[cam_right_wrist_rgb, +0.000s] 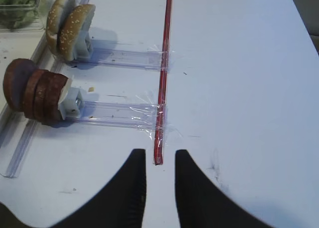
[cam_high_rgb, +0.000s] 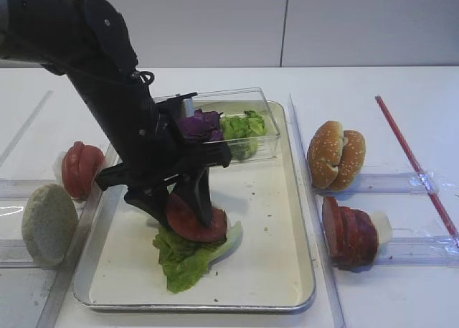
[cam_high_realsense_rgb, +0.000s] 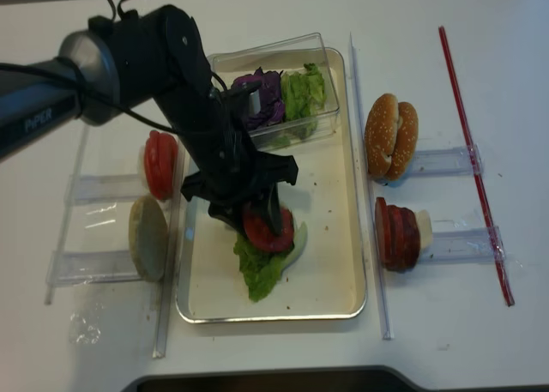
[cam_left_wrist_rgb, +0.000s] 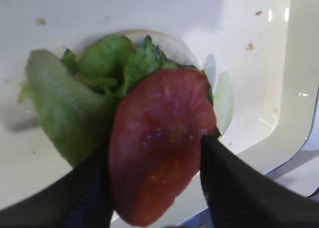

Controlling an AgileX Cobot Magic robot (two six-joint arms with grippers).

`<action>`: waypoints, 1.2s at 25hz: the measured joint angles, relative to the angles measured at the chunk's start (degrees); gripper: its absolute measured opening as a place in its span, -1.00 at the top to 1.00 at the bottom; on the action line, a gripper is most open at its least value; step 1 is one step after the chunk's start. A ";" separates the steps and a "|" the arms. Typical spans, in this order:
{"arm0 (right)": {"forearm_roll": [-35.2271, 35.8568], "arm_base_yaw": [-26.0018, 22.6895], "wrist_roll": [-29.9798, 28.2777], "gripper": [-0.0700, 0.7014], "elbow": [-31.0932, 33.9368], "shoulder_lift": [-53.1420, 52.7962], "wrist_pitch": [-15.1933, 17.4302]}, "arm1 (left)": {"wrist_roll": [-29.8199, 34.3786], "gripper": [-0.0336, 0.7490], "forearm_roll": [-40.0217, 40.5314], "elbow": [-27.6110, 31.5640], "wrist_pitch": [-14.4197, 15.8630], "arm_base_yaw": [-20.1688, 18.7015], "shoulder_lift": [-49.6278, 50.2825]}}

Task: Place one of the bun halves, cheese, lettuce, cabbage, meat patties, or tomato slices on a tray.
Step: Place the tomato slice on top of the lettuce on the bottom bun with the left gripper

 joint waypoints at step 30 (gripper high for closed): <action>0.00 0.00 0.00 0.36 0.00 0.00 0.00 | -12.33 0.02 22.13 -8.76 4.12 0.13 -3.99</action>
